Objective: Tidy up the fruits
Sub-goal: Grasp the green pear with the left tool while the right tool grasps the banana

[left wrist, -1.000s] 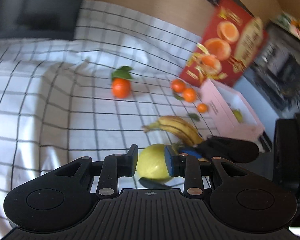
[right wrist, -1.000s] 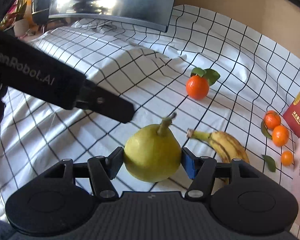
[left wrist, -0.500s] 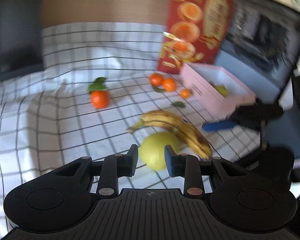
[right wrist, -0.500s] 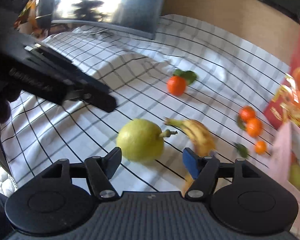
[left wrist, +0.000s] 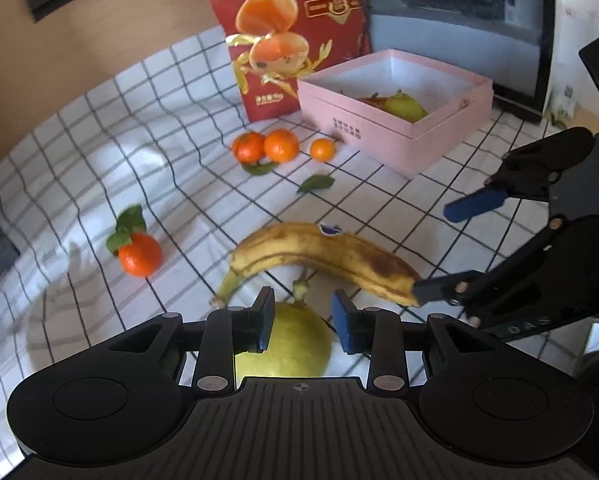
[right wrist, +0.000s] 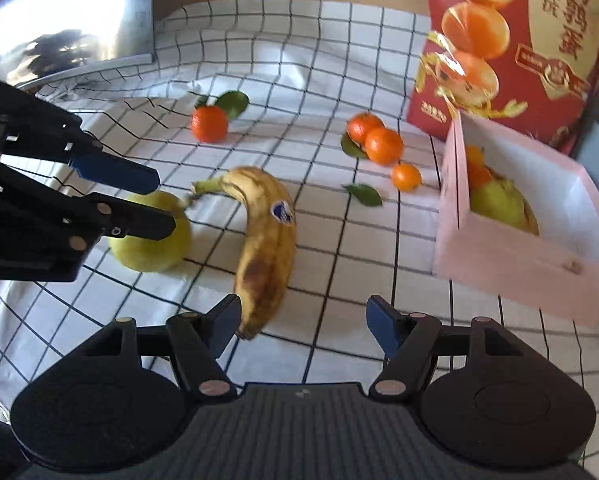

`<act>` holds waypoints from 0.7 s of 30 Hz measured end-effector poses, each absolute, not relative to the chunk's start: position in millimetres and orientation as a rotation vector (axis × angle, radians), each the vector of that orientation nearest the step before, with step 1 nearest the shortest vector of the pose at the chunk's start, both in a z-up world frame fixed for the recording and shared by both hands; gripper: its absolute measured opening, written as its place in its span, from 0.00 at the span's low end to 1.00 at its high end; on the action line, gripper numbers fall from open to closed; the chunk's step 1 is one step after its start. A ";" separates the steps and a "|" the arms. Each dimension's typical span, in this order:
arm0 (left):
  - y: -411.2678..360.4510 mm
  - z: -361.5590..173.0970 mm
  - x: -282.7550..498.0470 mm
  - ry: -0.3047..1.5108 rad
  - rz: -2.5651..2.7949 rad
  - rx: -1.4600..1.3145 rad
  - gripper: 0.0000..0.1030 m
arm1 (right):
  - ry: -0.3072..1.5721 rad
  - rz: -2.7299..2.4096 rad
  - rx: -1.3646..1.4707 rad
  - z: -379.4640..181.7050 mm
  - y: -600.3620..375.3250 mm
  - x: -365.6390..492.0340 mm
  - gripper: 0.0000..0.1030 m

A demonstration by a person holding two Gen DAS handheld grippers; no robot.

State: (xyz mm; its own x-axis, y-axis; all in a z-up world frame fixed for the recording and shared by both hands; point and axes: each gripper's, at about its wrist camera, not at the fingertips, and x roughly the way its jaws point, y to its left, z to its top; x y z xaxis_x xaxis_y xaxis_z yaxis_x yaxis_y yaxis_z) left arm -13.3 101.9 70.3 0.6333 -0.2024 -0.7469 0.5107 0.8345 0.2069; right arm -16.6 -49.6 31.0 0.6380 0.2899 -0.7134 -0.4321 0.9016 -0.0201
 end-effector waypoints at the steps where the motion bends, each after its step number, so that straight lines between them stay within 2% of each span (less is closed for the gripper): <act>1: 100.8 69.6 -11.5 0.787 -0.421 0.437 0.37 | 0.779 0.413 -0.191 30.2 -50.5 -17.8 0.68; 8: 110.0 69.9 -10.3 0.809 -0.367 0.498 0.39 | 0.782 0.401 -0.151 26.3 -55.8 -24.1 0.69; 16: 143.7 76.6 -23.0 0.853 -0.304 0.295 0.40 | 0.815 0.407 -0.153 18.4 -54.0 -27.8 0.69; 21: 160.1 72.2 -24.5 0.886 -0.284 0.130 0.47 | 0.836 0.420 -0.176 12.1 -49.5 -30.2 0.69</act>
